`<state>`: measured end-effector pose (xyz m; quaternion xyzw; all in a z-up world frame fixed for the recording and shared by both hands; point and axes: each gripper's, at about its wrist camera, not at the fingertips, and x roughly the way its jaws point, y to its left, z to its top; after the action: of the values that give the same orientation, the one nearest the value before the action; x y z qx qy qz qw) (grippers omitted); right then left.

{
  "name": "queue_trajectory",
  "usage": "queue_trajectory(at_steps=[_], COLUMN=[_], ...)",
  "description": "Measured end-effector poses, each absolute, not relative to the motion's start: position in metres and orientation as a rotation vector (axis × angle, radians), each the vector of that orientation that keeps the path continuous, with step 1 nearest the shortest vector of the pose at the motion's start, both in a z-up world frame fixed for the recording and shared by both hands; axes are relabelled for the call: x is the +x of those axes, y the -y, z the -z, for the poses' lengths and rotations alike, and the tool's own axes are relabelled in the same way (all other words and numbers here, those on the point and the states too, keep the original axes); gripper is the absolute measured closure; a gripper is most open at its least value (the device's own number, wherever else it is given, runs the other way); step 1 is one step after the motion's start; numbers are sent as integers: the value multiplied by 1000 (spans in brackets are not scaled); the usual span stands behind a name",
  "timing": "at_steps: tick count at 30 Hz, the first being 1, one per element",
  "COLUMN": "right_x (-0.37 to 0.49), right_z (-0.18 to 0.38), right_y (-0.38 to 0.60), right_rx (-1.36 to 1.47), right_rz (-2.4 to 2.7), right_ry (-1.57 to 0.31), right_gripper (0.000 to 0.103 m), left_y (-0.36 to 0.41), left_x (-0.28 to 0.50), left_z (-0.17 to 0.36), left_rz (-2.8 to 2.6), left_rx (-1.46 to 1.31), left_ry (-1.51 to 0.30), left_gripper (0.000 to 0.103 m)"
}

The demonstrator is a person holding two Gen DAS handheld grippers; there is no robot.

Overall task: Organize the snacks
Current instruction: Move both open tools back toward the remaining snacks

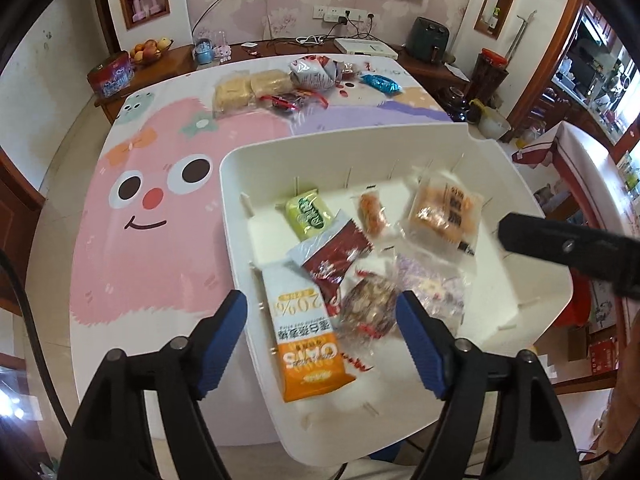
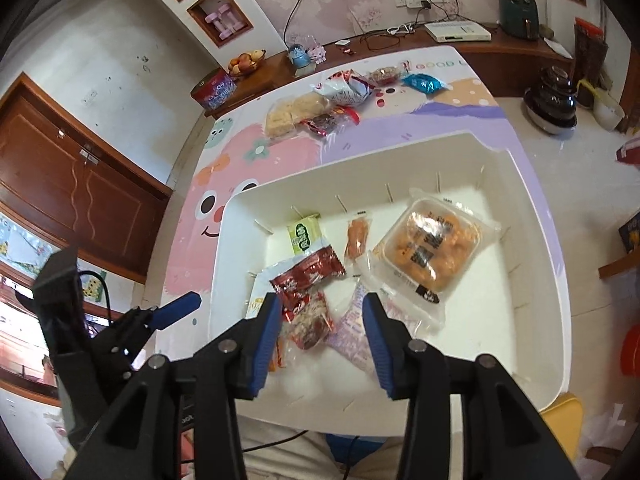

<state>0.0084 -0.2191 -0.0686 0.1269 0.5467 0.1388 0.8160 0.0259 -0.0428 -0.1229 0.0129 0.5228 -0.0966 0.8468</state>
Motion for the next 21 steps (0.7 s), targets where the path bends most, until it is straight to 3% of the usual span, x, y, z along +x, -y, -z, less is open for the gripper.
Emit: queue_trajectory(at_steps=[11, 21], right_x=[10, 18], right_z=[89, 77], right_y=[239, 215], right_rx=[349, 370], right_rz=[-273, -368], right_ry=[-1219, -1216], right_gripper=[59, 59], left_y=[36, 7], left_x=[23, 32], left_z=[118, 73], left_rz=[135, 85], left_rx=[48, 30], left_ry=[-1032, -948], left_gripper=[24, 20])
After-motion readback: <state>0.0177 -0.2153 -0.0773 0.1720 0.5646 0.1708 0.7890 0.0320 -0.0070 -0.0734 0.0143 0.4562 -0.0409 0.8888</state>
